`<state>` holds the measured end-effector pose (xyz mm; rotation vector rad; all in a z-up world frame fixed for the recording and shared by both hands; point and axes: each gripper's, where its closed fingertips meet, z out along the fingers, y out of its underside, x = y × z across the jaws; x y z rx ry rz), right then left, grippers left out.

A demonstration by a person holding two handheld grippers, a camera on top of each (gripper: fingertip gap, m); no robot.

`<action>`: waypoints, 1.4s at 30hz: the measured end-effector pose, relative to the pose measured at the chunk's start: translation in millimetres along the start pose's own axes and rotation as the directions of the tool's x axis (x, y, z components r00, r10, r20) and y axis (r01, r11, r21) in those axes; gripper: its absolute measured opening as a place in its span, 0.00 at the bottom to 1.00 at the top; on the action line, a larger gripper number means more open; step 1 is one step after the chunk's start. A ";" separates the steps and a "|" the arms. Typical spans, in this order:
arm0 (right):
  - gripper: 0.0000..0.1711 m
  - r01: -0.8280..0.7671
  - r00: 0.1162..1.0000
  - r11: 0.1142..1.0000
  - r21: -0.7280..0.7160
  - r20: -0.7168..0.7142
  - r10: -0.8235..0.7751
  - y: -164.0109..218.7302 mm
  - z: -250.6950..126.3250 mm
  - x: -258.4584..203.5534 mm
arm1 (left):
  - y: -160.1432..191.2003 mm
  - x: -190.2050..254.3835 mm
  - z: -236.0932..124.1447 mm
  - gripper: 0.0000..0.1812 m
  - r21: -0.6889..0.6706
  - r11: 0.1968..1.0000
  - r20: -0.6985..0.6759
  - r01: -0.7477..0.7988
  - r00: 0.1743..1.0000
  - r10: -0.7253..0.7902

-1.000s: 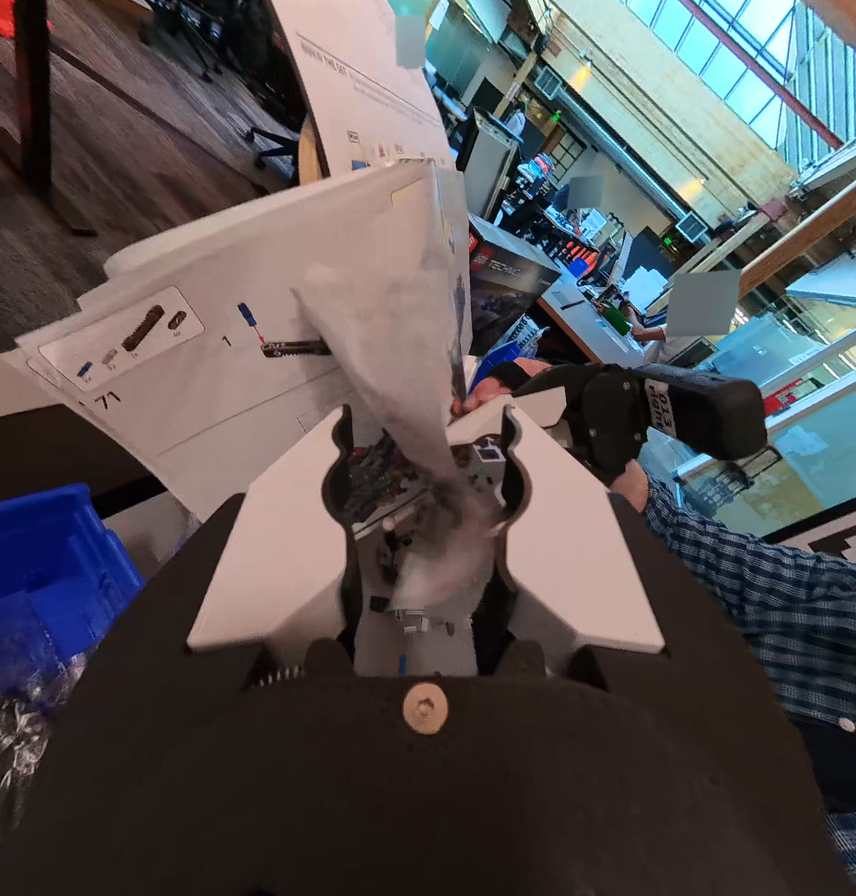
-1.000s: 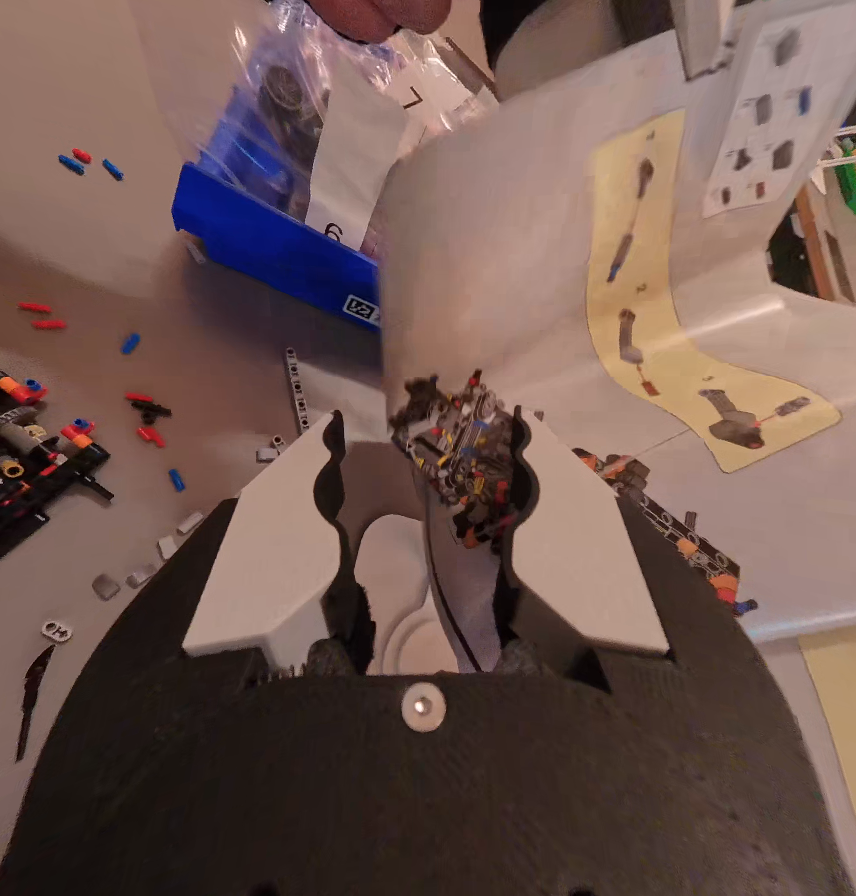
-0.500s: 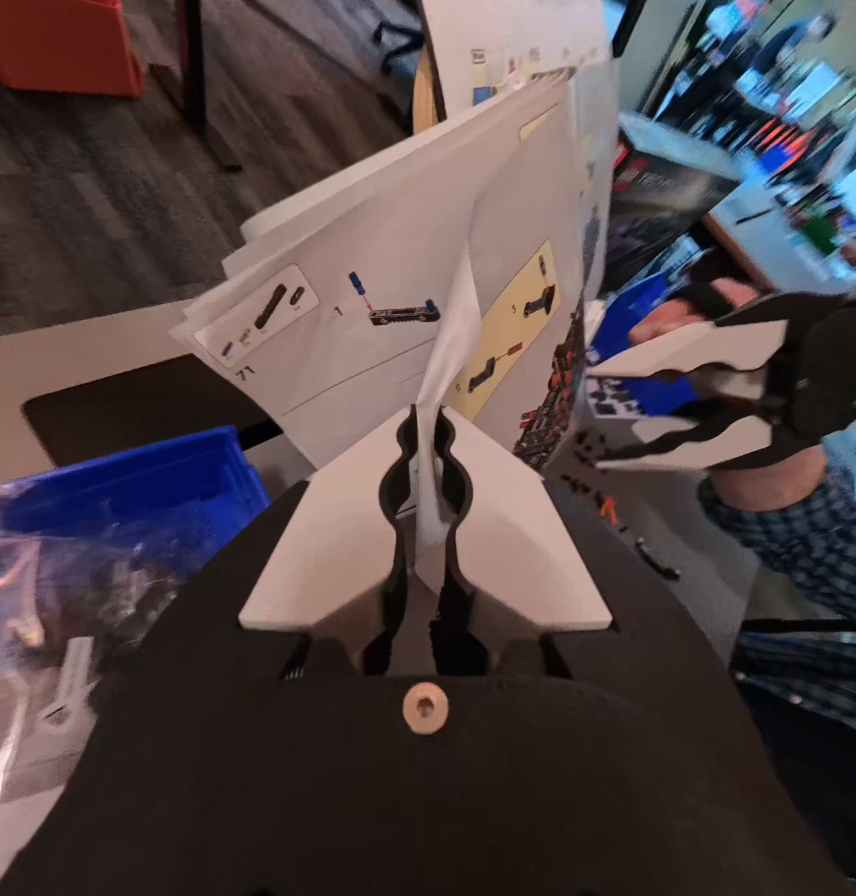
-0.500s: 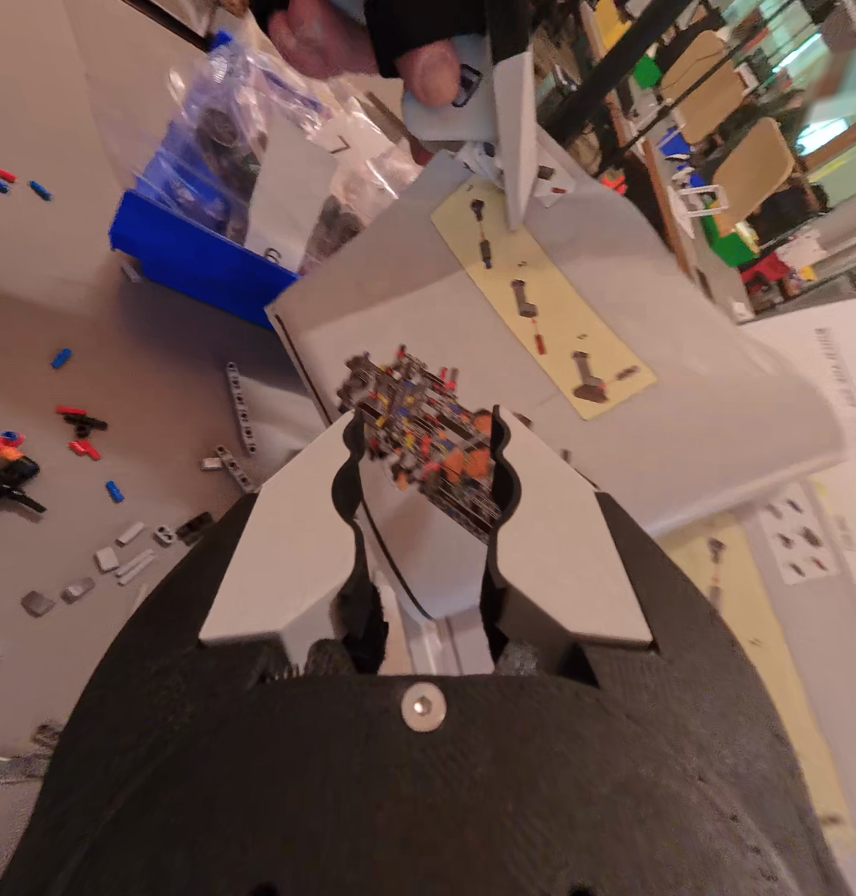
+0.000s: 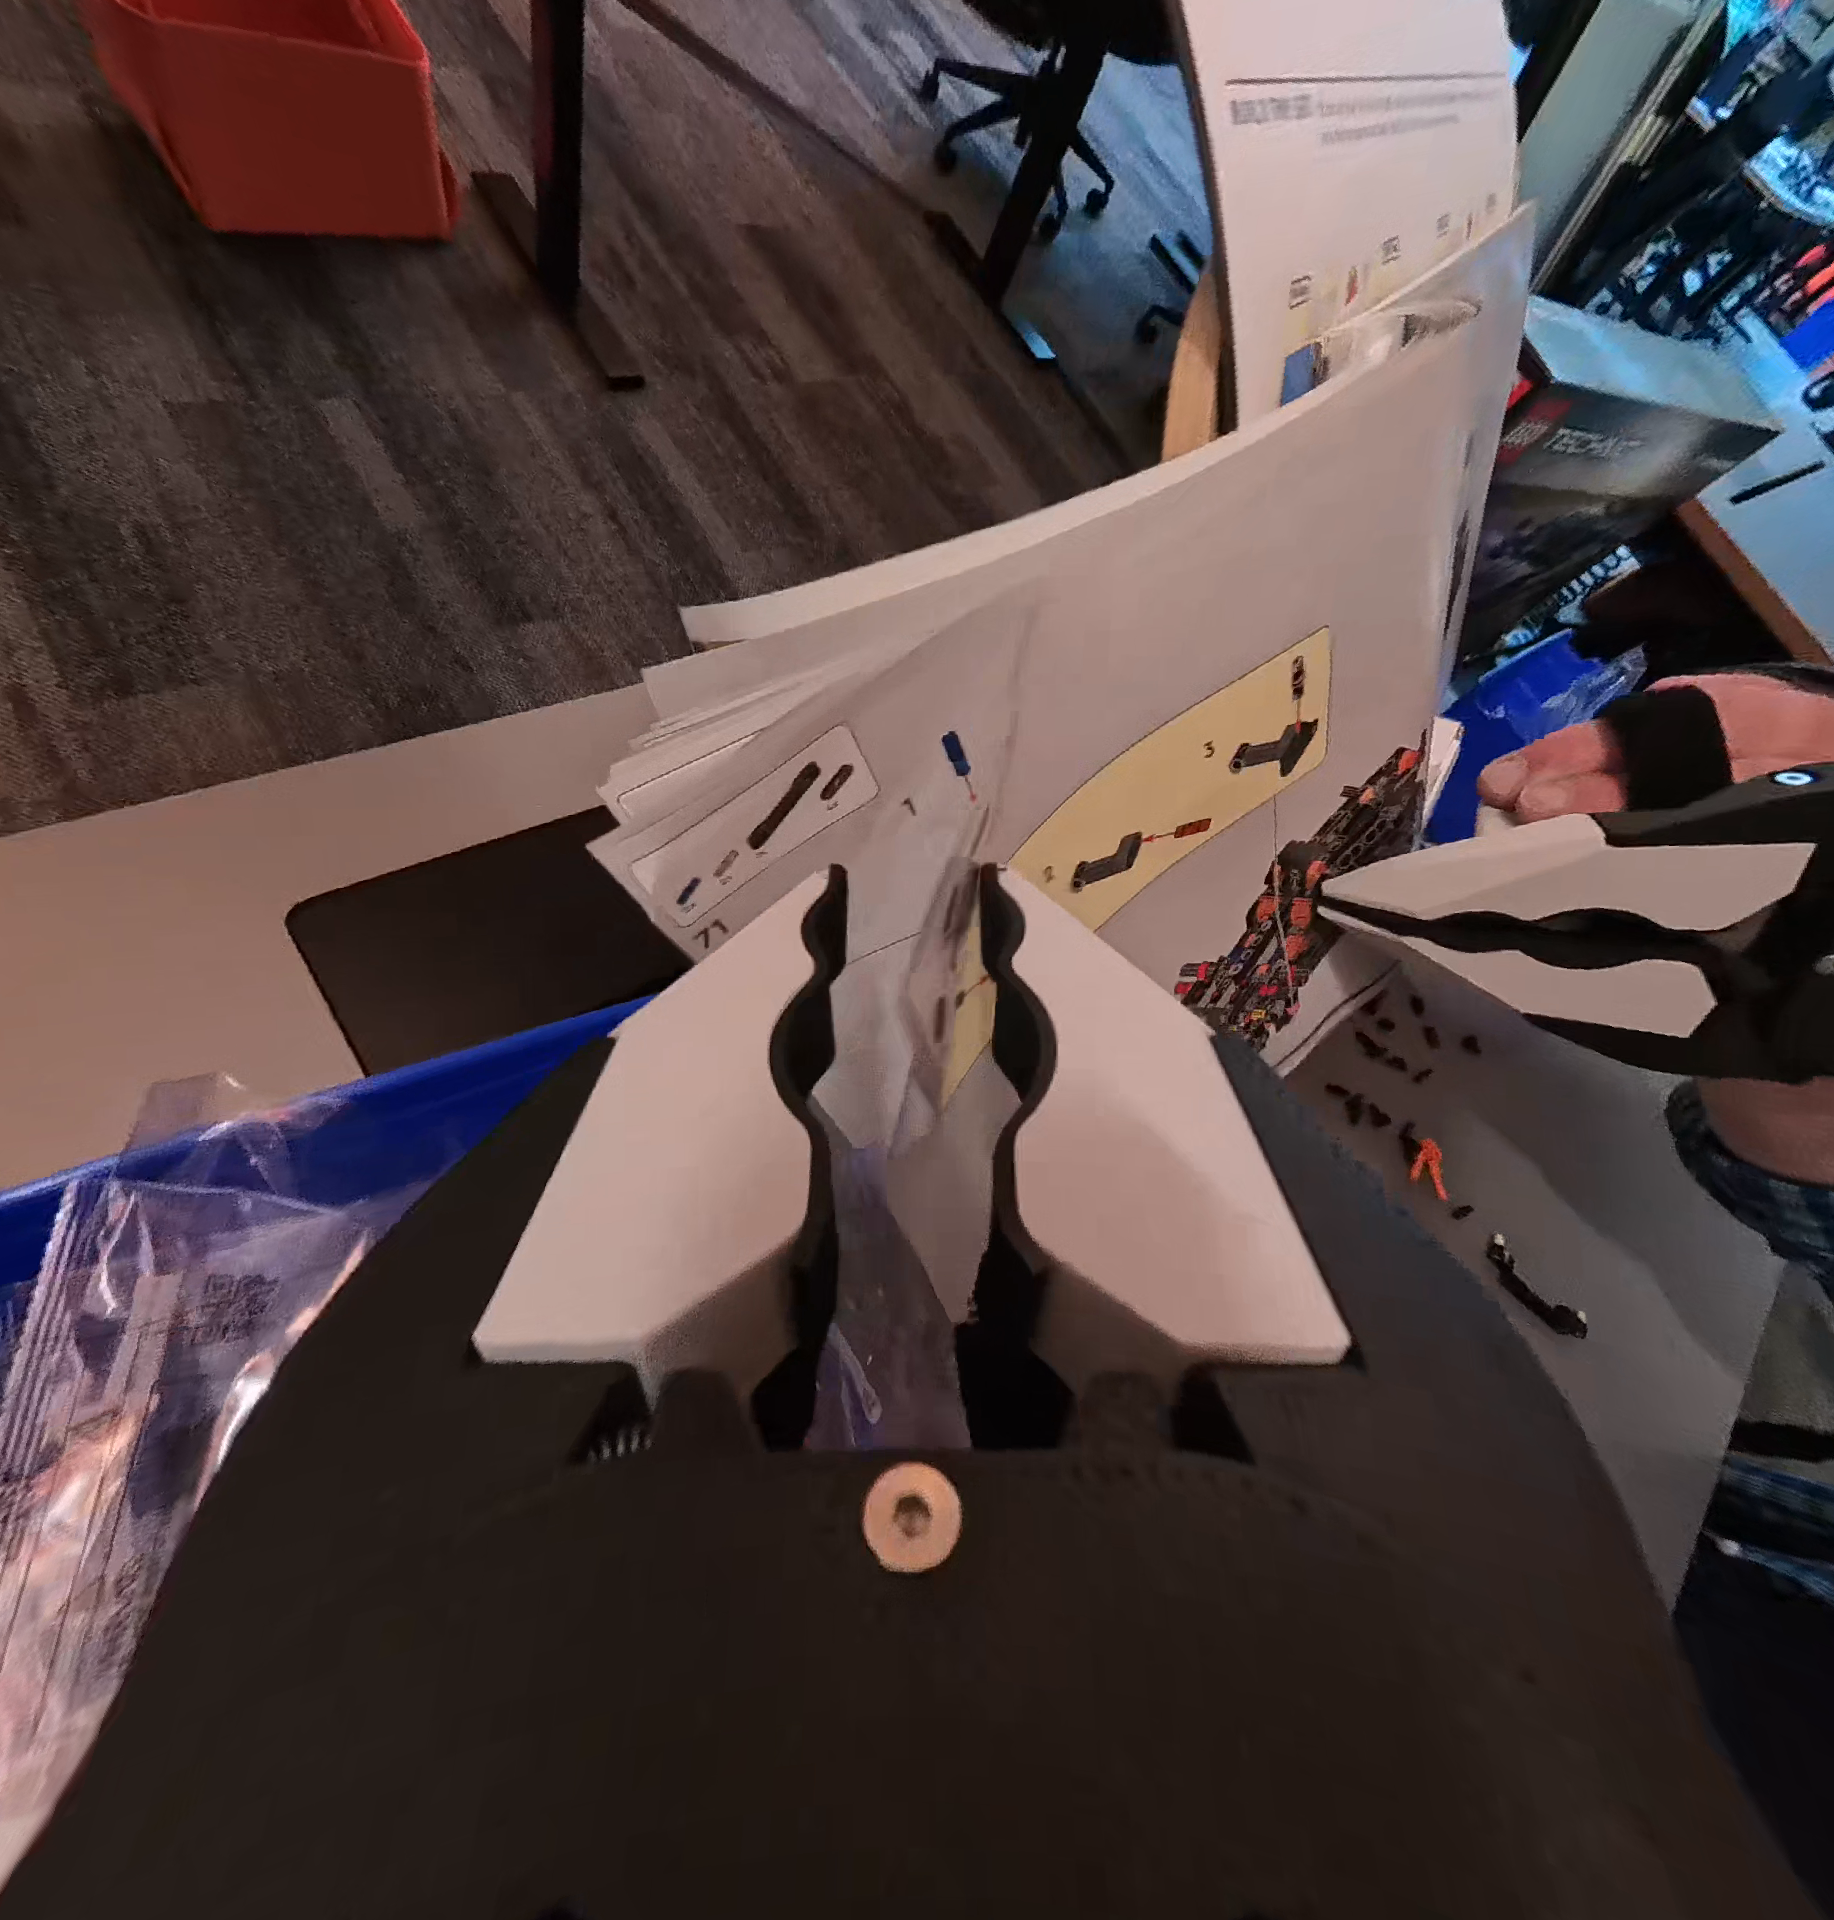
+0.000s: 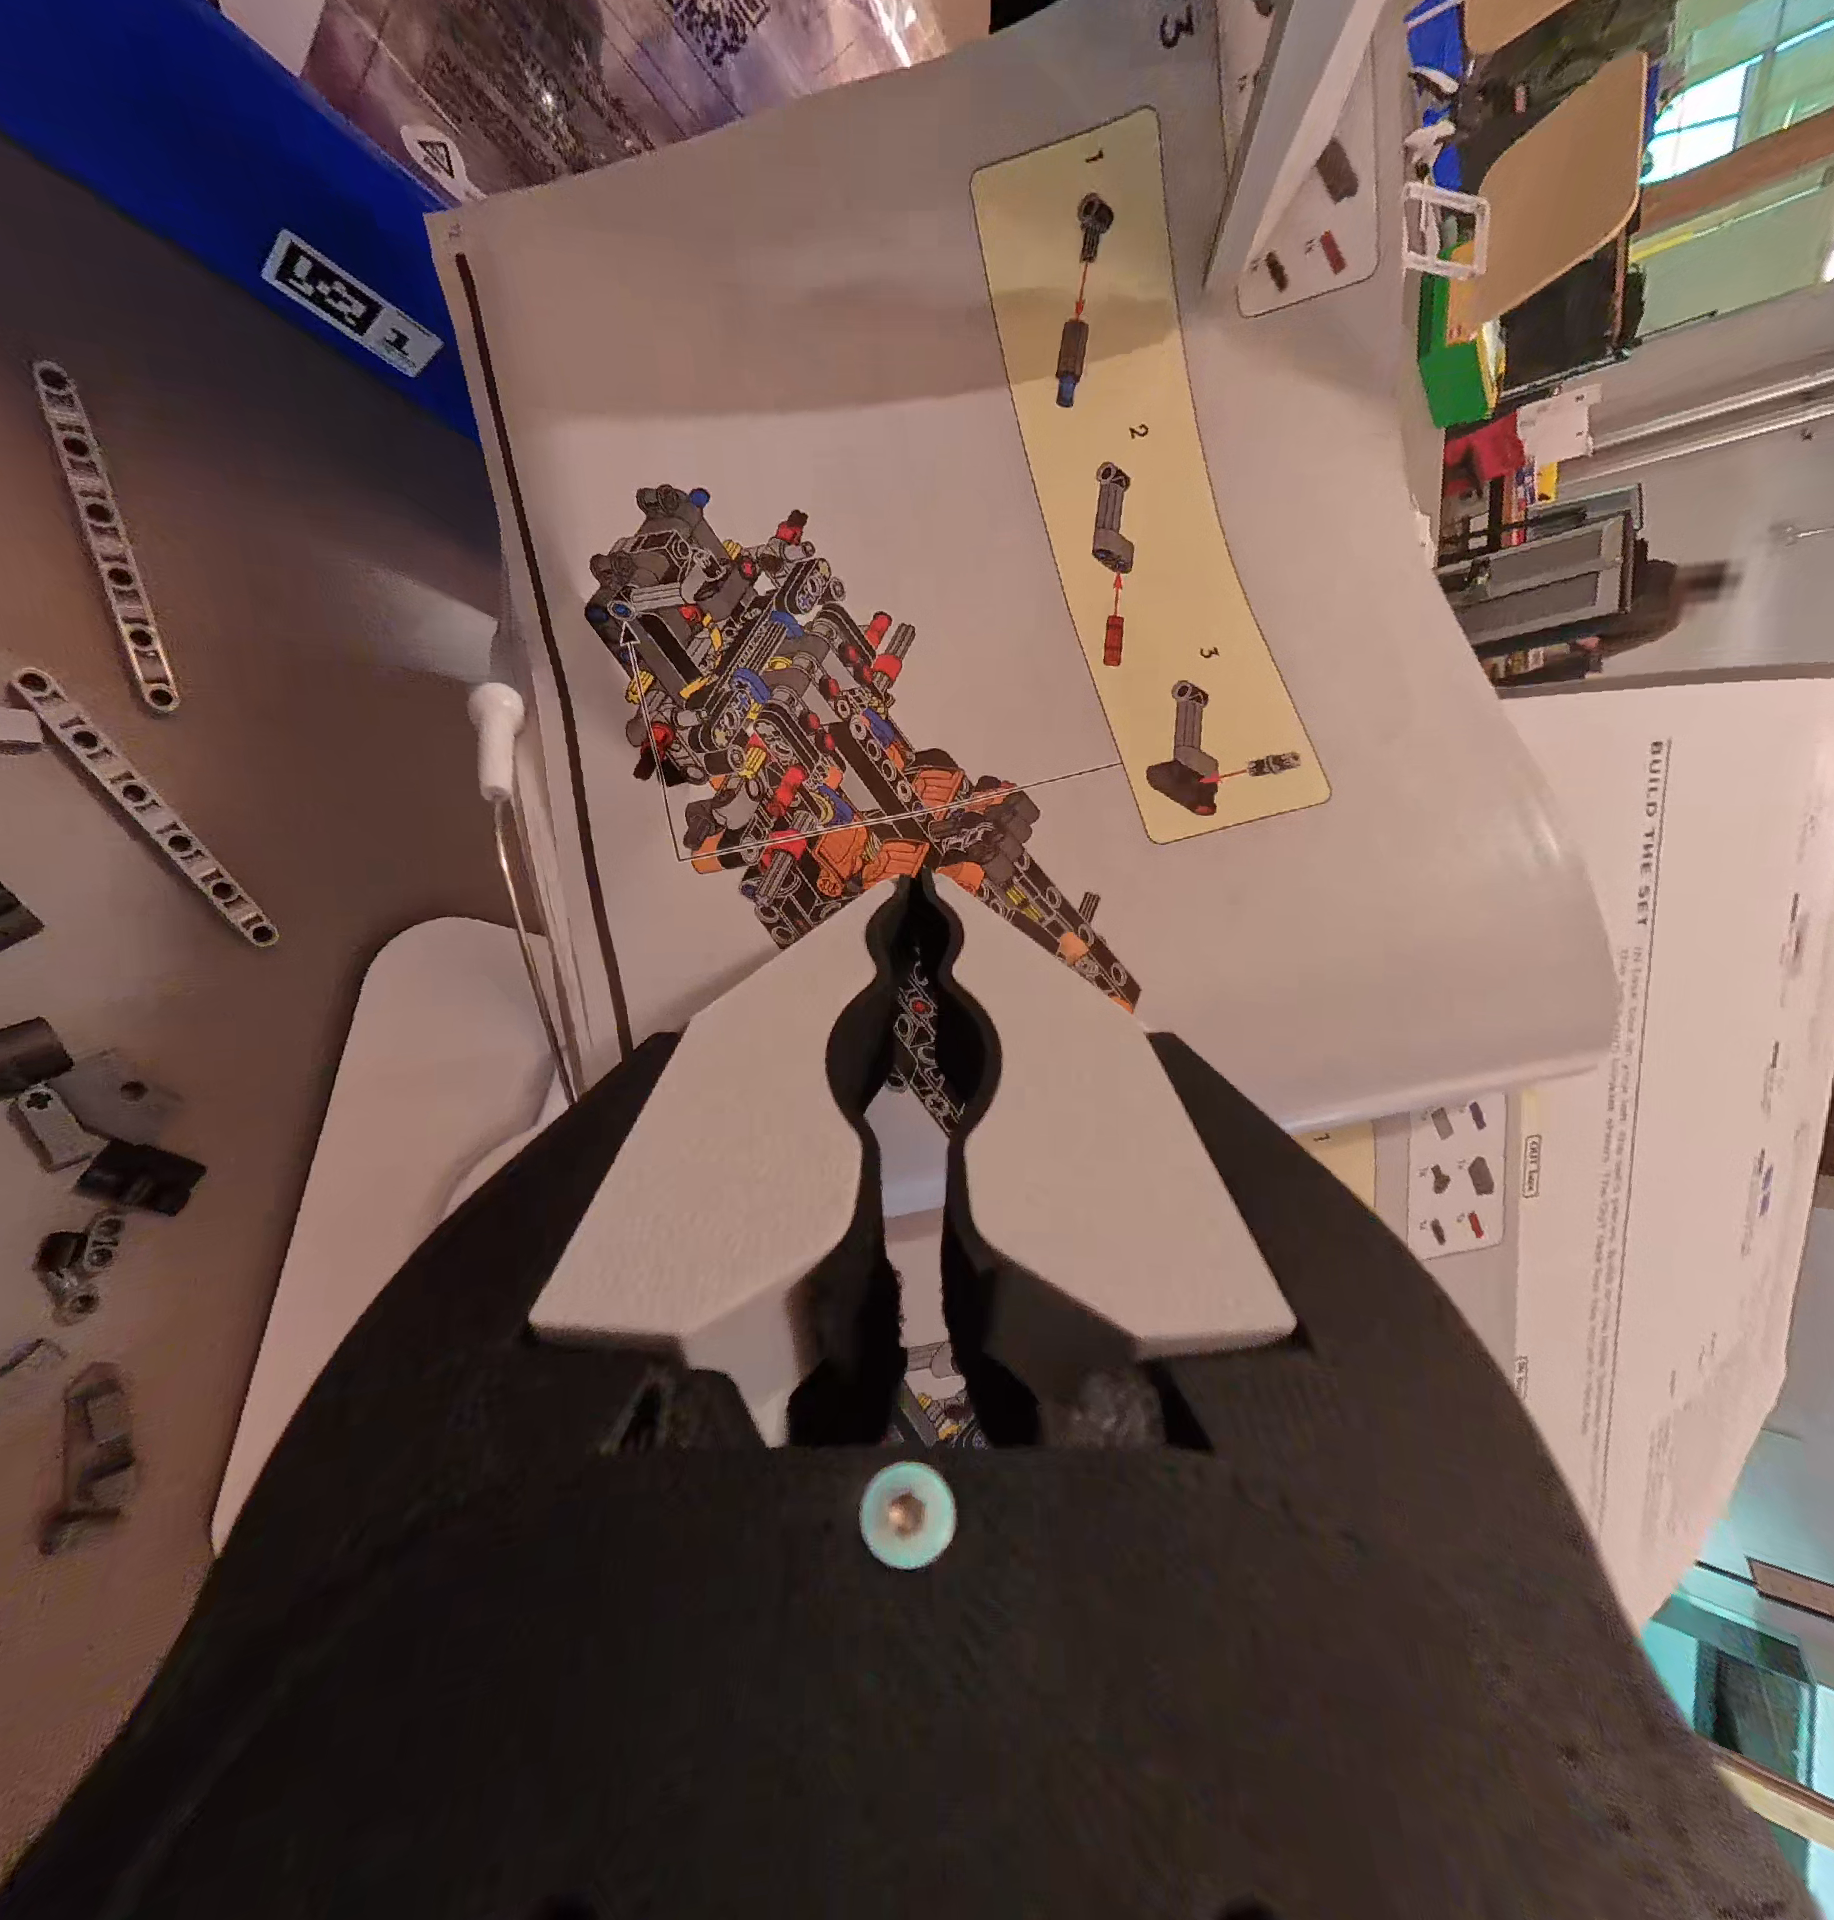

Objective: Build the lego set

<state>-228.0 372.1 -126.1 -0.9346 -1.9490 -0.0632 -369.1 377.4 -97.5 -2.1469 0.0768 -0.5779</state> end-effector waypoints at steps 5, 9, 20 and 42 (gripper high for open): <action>0.00 -0.043 0.999 0.999 -0.003 0.021 0.043 1.1 5.1 -0.9 | -2.3 -11.6 -27.6 0.12 0.061 0.996 0.120 -0.071 0.991 0.063; 0.00 -0.050 0.998 0.999 -0.017 0.023 0.051 1.3 5.8 -0.8 | -3.3 7.2 -47.5 0.11 0.083 0.976 0.210 -0.199 0.961 0.178; 0.00 -0.063 0.998 0.997 -0.035 -0.006 0.063 -2.5 -1.1 -0.4 | 13.2 22.9 -38.3 0.07 -0.001 0.933 0.303 -0.361 0.889 0.344; 0.00 -0.084 0.996 0.996 -0.037 0.020 0.085 -3.9 3.3 -5.0 | 25.3 -40.5 26.9 0.09 -0.169 0.967 0.195 -0.190 0.956 0.222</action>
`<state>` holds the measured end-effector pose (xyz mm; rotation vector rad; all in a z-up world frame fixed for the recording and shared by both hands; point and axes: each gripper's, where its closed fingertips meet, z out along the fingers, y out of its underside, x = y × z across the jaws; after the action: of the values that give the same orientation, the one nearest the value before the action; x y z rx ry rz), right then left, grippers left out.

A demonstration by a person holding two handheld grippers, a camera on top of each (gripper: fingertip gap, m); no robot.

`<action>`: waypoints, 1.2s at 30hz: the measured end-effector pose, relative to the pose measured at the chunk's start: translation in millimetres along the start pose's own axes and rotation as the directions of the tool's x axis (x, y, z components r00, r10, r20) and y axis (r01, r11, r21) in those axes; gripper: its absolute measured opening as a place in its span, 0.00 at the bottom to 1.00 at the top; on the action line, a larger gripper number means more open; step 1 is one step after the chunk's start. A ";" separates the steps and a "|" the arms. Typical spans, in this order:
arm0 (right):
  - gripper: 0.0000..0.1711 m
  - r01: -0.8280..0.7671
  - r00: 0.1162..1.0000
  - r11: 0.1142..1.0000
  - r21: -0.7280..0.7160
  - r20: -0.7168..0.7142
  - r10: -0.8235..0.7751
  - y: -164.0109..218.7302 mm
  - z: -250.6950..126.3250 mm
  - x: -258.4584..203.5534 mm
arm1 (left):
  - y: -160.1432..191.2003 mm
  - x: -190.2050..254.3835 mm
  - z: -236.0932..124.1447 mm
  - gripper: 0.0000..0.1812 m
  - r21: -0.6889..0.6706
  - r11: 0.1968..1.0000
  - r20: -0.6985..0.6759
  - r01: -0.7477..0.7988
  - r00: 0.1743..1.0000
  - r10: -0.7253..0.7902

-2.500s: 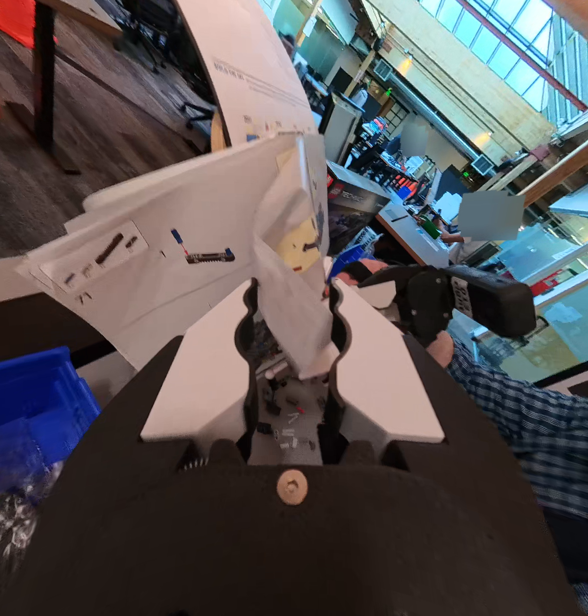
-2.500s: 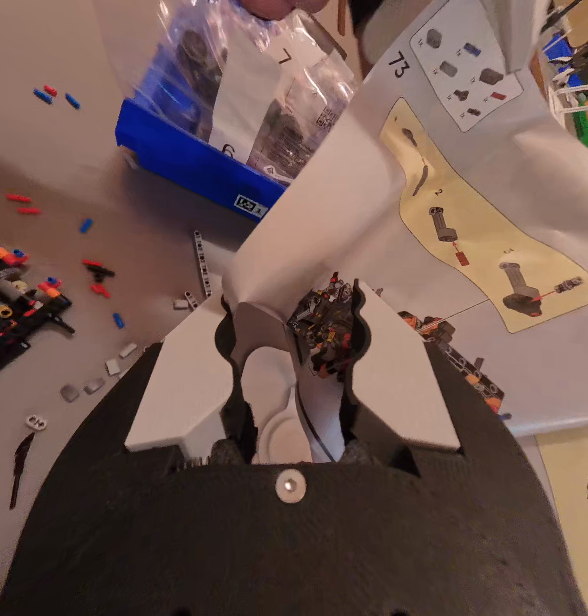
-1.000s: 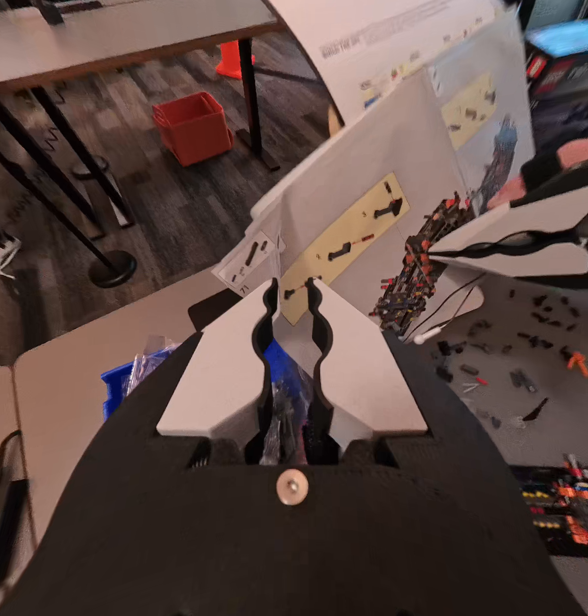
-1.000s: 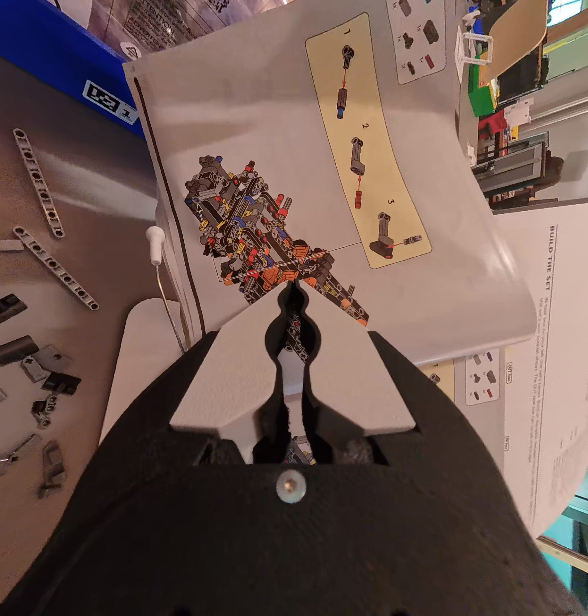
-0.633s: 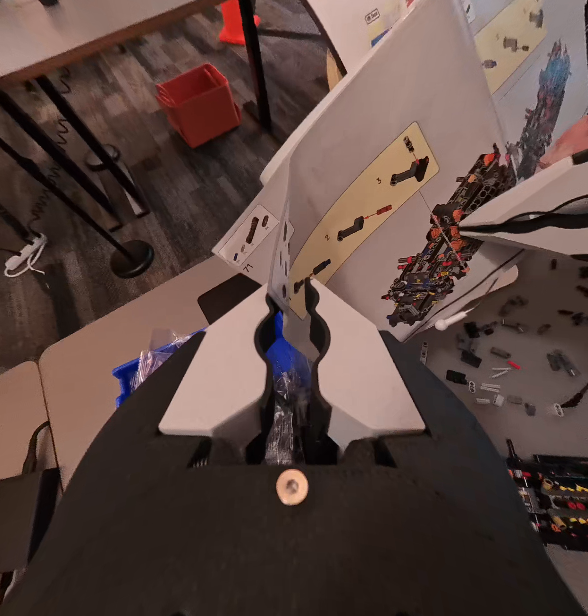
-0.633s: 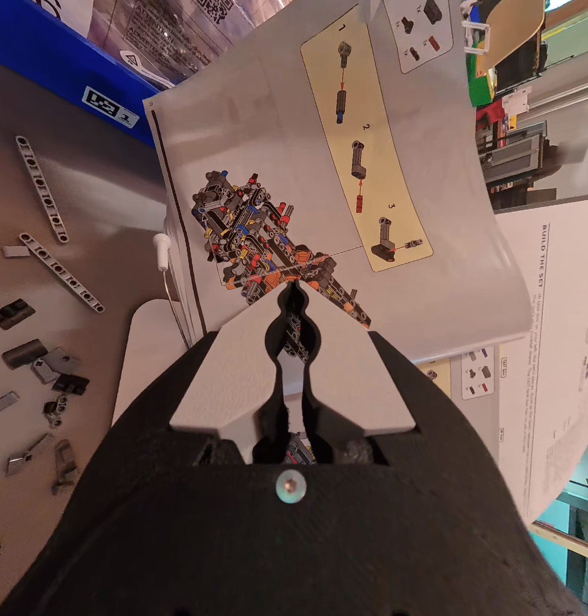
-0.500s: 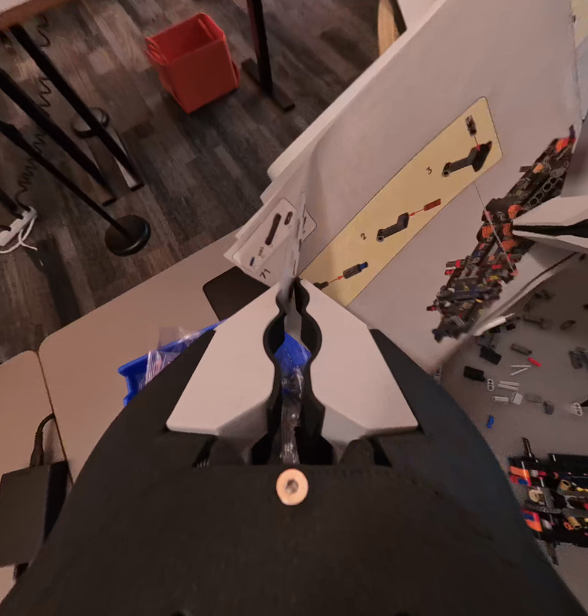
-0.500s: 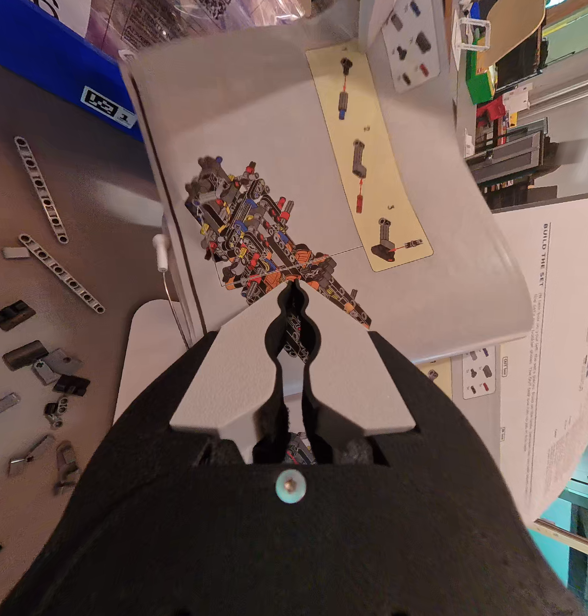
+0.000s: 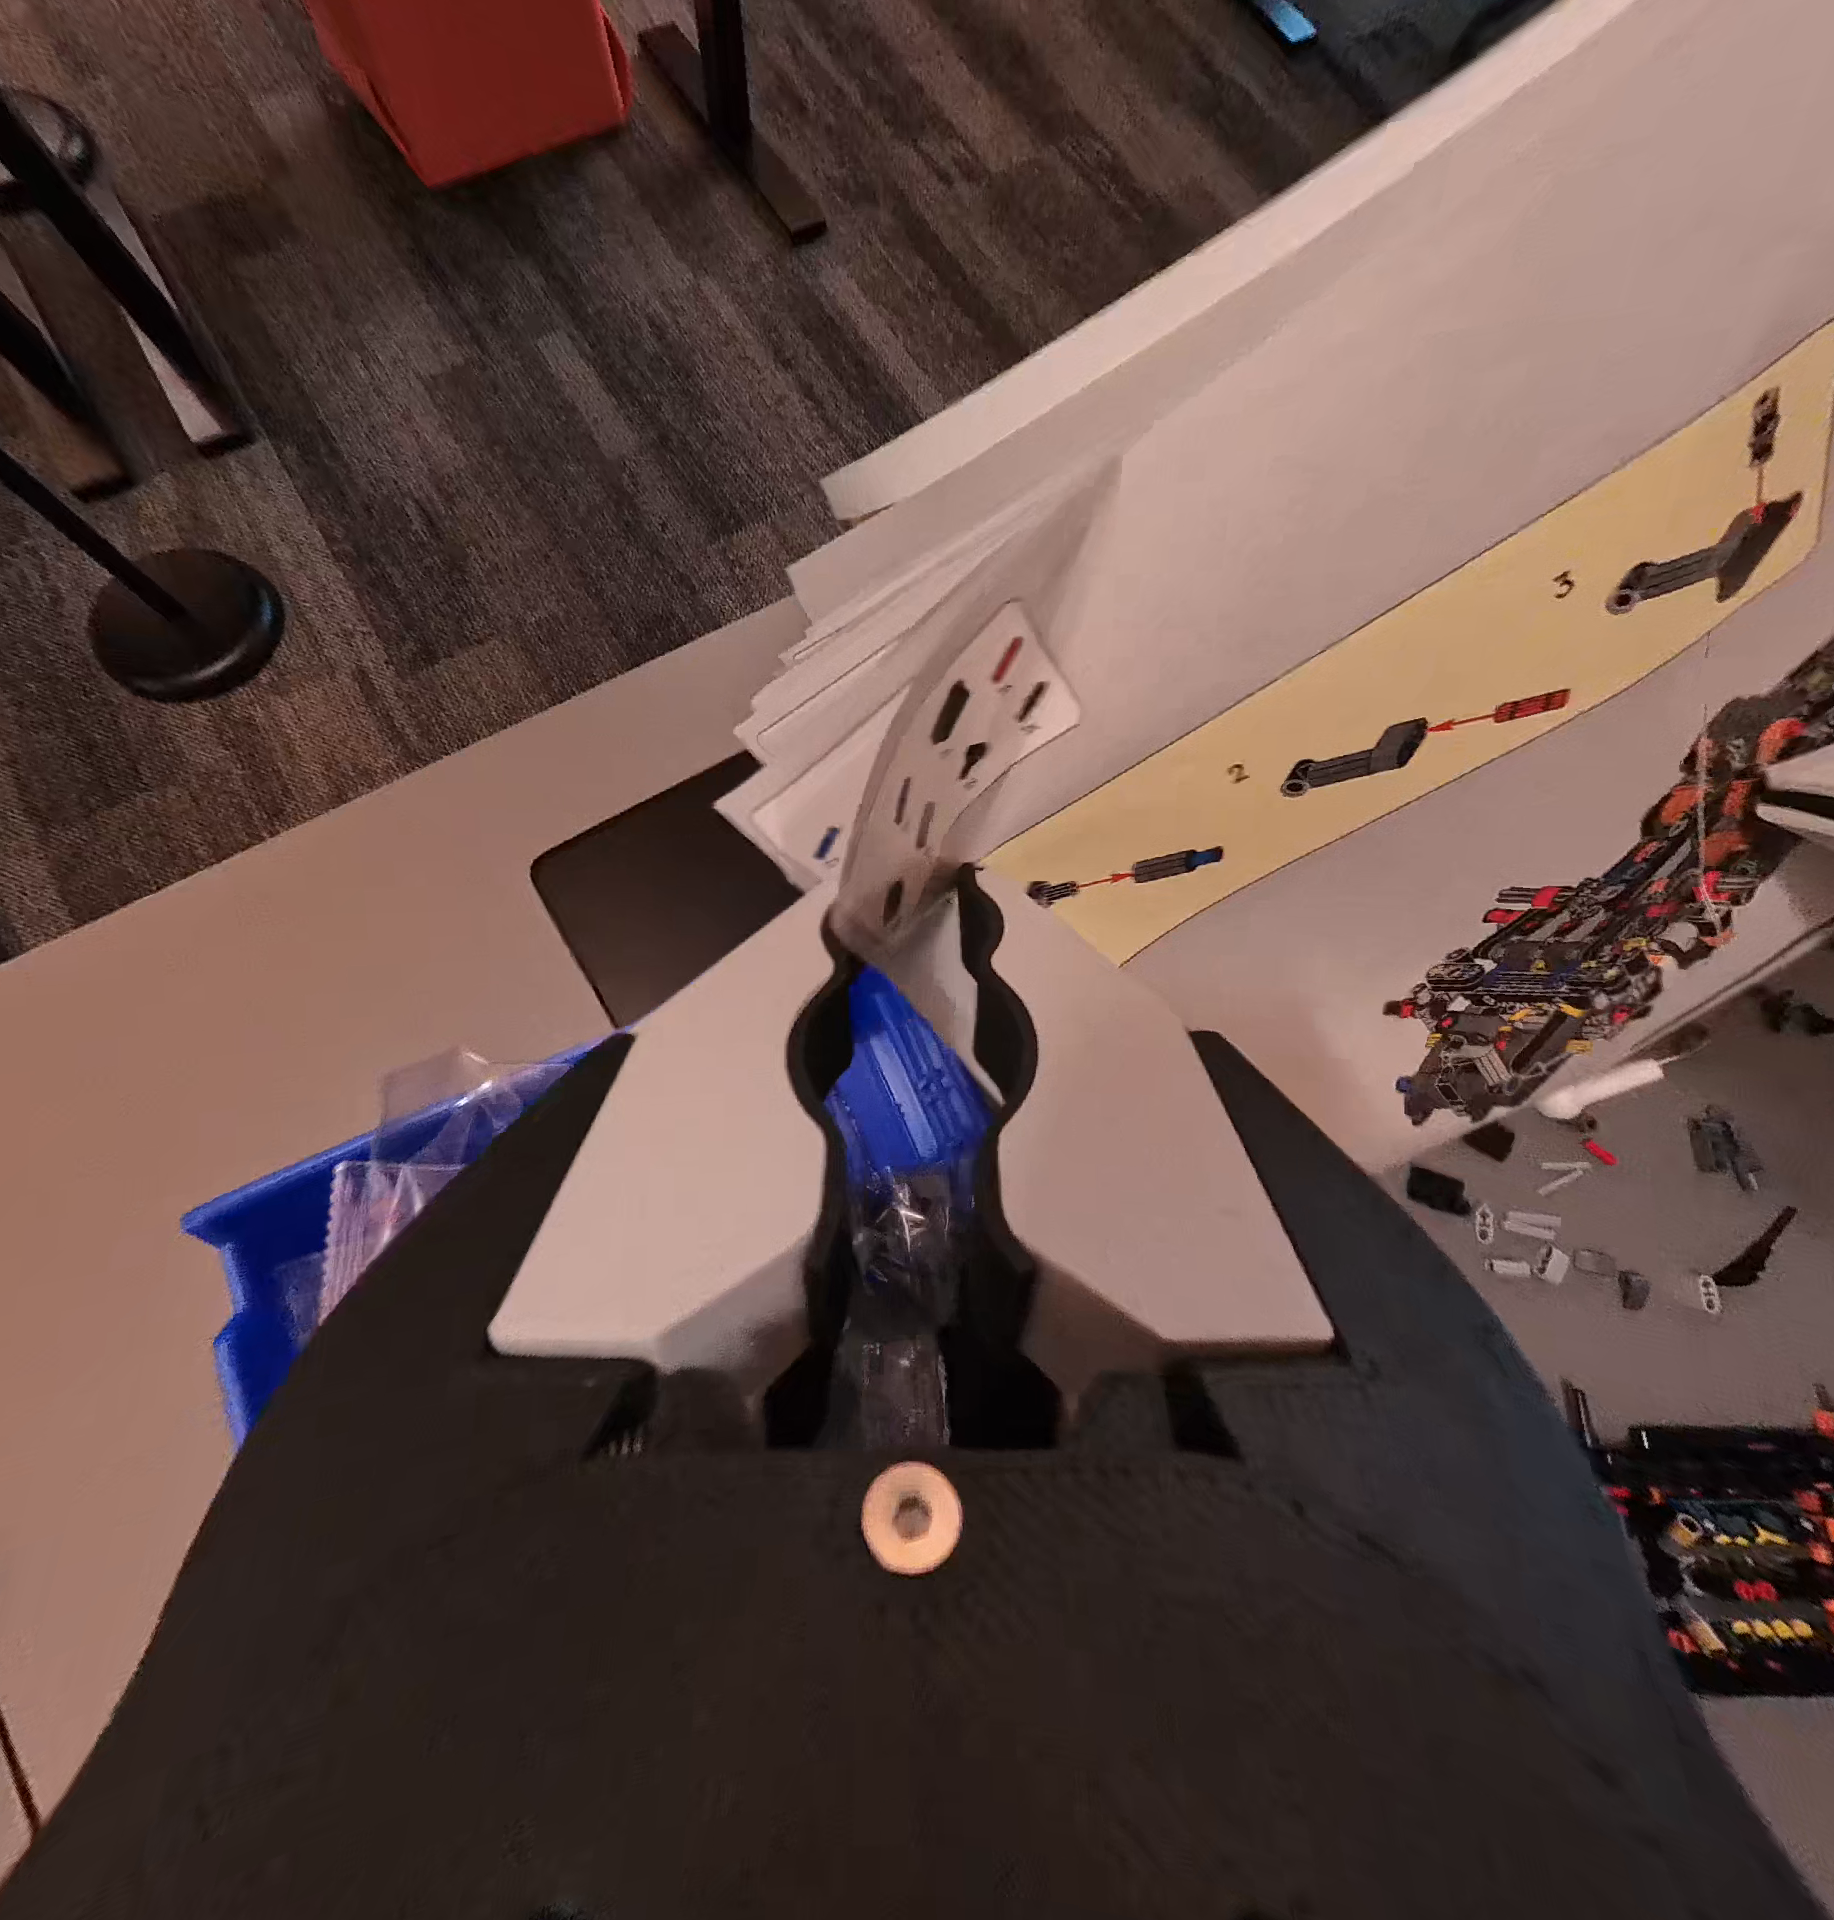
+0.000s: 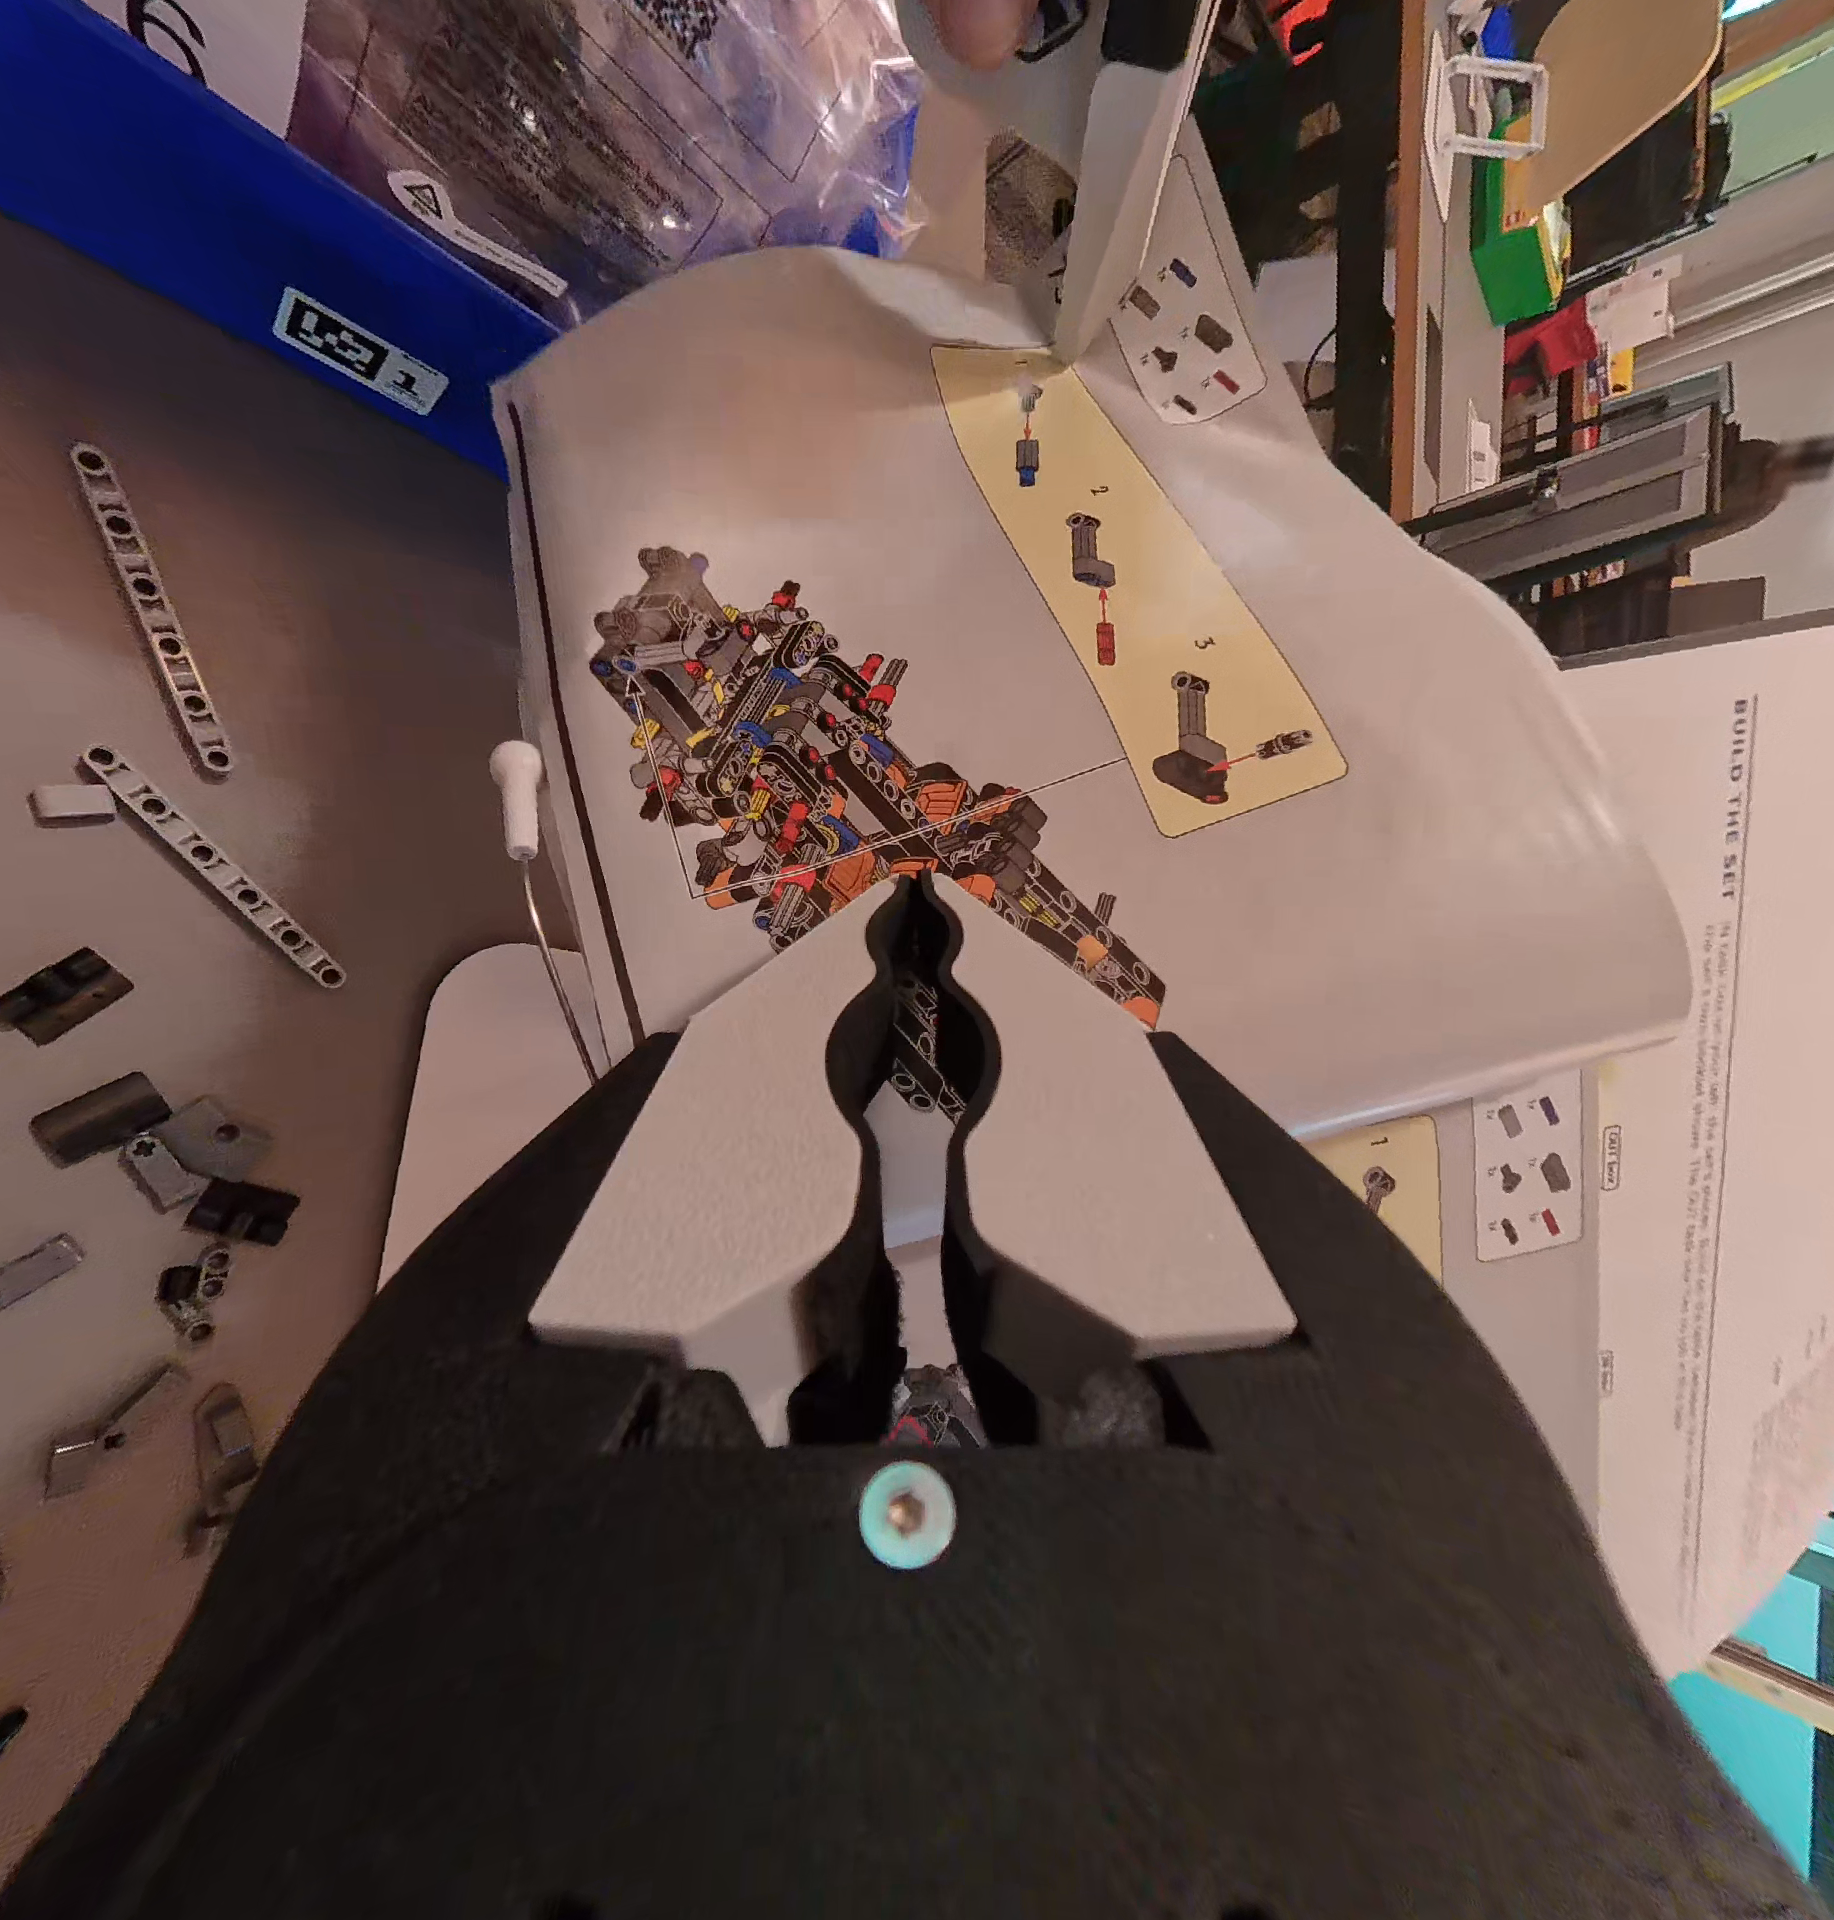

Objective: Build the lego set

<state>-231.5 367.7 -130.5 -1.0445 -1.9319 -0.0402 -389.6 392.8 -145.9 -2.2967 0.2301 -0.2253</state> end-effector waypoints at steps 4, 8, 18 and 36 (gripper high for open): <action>0.00 -0.009 1.000 1.000 -0.003 -0.010 0.009 0.1 -1.9 0.2 | -7.7 -12.8 -25.5 0.10 0.096 0.995 0.053 0.031 0.998 -0.036; 0.05 -0.018 0.999 1.000 0.007 -0.042 0.018 -2.5 -6.8 2.4 | -8.6 -10.9 -62.4 0.11 0.198 0.980 0.067 0.030 0.997 -0.044; 0.26 -0.119 0.987 0.987 0.109 -0.099 0.130 -12.1 -54.9 0.8 | 13.7 68.8 -156.8 0.11 0.435 0.898 0.015 -0.068 0.998 0.068; 0.06 -0.001 0.998 1.000 -0.003 -0.060 0.001 3.6 -97.8 -52.7 | 108.0 216.1 -141.2 0.05 0.313 0.920 -0.120 -0.234 0.951 0.283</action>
<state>-148.7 295.7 -112.9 -1.0351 -1.8774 -0.0736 -223.8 169.9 -113.0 -1.9274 0.5455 -0.2906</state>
